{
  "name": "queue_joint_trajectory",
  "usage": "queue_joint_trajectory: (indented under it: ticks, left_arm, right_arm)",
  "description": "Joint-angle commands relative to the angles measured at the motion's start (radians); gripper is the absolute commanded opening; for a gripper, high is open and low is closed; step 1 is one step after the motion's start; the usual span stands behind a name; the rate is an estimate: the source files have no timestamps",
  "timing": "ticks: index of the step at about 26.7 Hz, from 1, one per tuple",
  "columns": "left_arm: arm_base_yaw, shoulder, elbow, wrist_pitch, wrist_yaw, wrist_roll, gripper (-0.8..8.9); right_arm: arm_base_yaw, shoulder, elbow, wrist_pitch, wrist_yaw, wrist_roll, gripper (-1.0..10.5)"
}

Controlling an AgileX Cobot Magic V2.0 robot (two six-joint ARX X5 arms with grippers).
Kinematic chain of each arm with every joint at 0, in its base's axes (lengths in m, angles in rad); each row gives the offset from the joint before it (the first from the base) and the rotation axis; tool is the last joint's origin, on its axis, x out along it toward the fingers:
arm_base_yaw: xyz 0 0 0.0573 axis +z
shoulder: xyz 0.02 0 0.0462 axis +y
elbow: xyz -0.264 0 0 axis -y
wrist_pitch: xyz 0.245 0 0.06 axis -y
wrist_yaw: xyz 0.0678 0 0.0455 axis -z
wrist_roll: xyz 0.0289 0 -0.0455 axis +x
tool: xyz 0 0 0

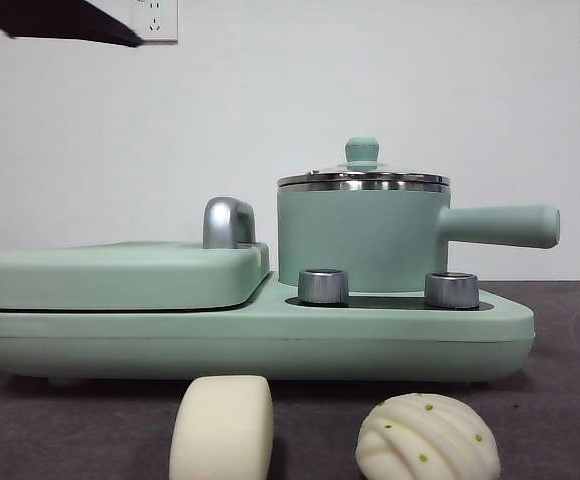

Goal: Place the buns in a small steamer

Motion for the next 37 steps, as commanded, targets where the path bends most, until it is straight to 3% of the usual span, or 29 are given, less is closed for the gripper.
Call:
queue_joint_trajectory:
  ticks: [1,9,18,26,37]
  left_arm:
    - [-0.019,0.097,0.100,0.004,-0.001,0.039,4.98]
    - [-0.089,0.375,0.412,-0.109,-0.011,0.129,4.98]
    - [-0.188,0.625,0.673,-0.244,-0.182,0.275,4.98]
    - [-0.280,0.753,0.739,-0.202,-0.344,0.287,4.98]
    - [-0.330,0.833,0.739,-0.166,-0.399,0.309,4.91]
  right_arm:
    - [0.000,0.003,0.014,0.006,0.000,-0.010,4.1]
    - [0.000,0.003,0.014,0.006,0.000,-0.008,4.1]
    - [0.000,0.003,0.014,0.006,0.000,-0.007,4.1]
    - [0.000,0.003,0.014,0.002,0.000,-0.007,4.1]
    - [0.000,0.003,0.014,-0.008,0.000,-0.007,4.1]
